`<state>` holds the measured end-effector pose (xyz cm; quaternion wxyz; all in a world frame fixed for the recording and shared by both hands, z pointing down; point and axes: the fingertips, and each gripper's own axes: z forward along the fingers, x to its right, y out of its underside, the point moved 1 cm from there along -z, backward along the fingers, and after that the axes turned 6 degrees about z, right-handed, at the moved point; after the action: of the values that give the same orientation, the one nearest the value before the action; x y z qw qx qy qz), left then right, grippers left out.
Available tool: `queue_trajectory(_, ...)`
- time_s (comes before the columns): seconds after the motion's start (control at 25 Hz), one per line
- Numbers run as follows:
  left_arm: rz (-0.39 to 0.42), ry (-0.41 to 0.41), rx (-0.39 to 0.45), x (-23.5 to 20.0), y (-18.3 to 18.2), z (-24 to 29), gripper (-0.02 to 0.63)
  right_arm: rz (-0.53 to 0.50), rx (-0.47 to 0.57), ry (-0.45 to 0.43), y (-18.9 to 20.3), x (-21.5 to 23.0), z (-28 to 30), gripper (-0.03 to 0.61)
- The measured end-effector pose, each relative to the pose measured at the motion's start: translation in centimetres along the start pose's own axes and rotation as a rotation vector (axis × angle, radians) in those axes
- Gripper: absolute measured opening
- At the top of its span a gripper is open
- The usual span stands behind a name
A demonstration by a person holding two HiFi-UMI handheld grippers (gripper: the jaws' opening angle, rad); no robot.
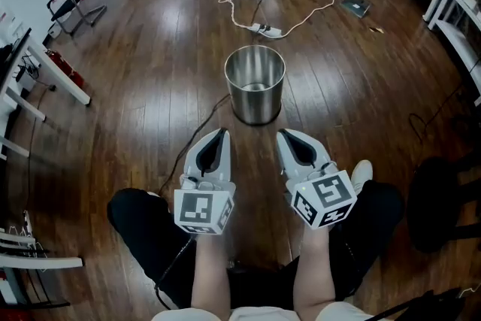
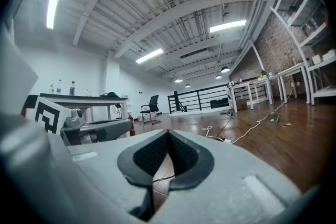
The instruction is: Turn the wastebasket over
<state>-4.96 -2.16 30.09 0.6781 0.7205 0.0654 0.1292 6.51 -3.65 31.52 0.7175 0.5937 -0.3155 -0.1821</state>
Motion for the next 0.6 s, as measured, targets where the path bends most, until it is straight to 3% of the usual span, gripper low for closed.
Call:
queue_trajectory(0.2,0.001,0.045,0.009,-4.6,0.1,6.0,0.015,-0.019,0.002,0.052,-2.1,2.7,6.2,-0.008)
queue_trajectory(0.6,0.085,0.144,0.062,-11.5,-2.2,16.8,0.015,-0.050,0.090,0.118,-8.7,7.5,15.9,-0.008)
